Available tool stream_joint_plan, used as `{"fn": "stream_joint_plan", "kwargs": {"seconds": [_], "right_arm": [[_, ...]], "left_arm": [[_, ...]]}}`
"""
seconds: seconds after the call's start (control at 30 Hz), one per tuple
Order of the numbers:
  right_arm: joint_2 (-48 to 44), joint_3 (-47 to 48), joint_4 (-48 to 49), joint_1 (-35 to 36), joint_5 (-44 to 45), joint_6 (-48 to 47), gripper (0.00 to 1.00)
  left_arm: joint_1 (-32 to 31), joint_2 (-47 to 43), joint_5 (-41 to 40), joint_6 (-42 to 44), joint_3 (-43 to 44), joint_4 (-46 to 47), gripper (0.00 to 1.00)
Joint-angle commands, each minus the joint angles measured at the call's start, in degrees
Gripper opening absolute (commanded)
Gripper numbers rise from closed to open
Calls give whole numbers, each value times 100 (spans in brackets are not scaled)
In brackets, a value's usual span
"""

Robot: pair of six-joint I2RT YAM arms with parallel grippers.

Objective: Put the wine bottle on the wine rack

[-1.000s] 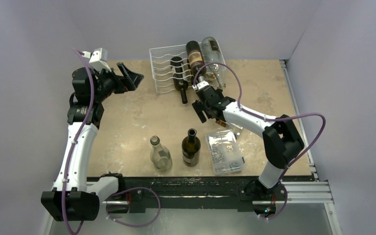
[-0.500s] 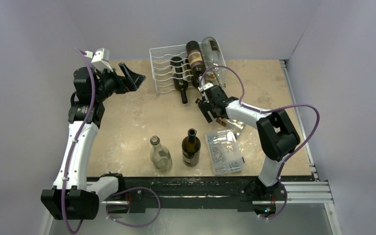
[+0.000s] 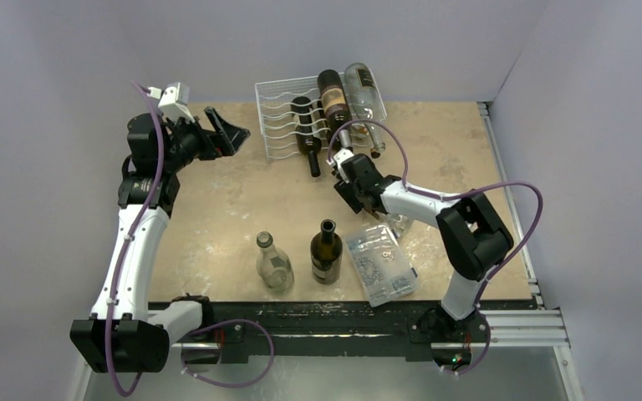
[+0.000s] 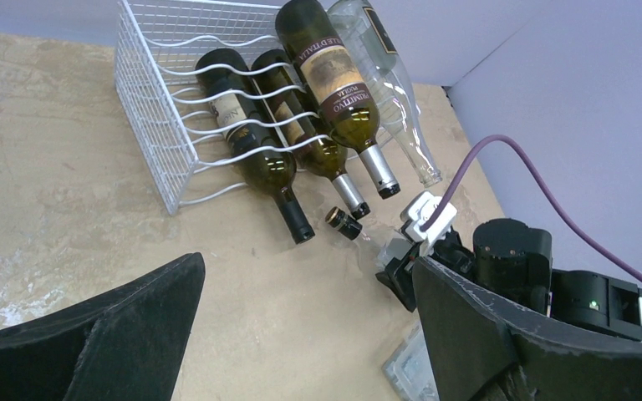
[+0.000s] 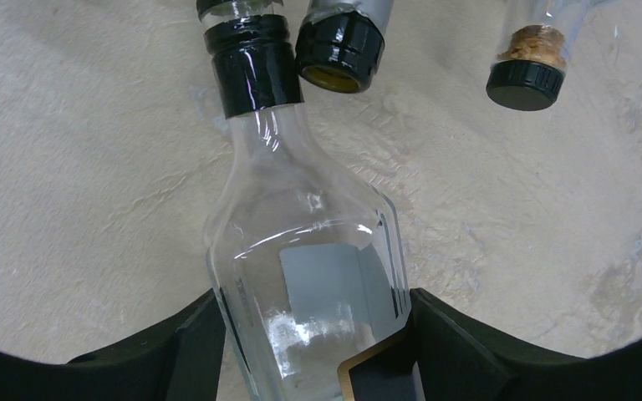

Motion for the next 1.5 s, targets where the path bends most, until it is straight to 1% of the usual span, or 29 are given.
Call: {"fn": "stream_joint_plan", "kwargs": {"seconds": [0.0, 0.03, 0.07, 0.17, 0.3, 0.43, 0.73, 0.9, 0.97, 1.03, 1.13, 1.27, 1.33, 1.37, 1.47], "right_arm": [[-474, -260, 60, 270, 43, -478, 21], [-512, -239, 30, 288, 35, -571, 14], [-523, -210, -6, 303, 157, -630, 9], [-583, -213, -5, 408, 677, -691, 0], [-803, -509, 306, 494, 1190, -899, 0], [-970, -491, 326, 515, 1274, -857, 0], [-2301, -1195, 828, 646, 531, -1023, 0], [-2737, -1259, 1143, 697, 307, -1119, 0], [-2942, -1257, 1180, 697, 336, -962, 0], [-3252, -1363, 1496, 690, 340, -754, 0], [-3806, -1523, 1916, 694, 98, -302, 0], [-4354, -1513, 2253, 695, 382, 386, 0], [-4427, -1365, 2256, 683, 477, 919, 0], [-4410, -1251, 2224, 682, 542, 1352, 0], [-4117, -640, 1649, 647, 725, 2498, 0]], "left_arm": [[-10, 21, 95, 15, 134, 130, 95], [-10, 21, 103, 21, 140, 129, 95], [-14, 11, 101, 28, 146, 118, 95], [-18, -34, 27, 84, 131, 69, 95], [-14, 7, 25, 94, 163, 51, 96], [-18, 35, 32, 83, 149, 59, 96], [-18, 79, 63, 60, 183, 18, 96], [-18, 127, 123, 9, 176, 48, 96], [-13, 128, 119, 13, 191, 29, 96], [-18, 127, 115, 13, 189, 10, 96], [-17, 157, 151, -38, 188, 20, 96], [38, 272, 395, -246, 197, 135, 96], [47, 304, 455, -307, 165, 224, 96], [48, 315, 488, -342, 148, 274, 96], [43, 378, 673, -474, 68, 557, 97]]}}
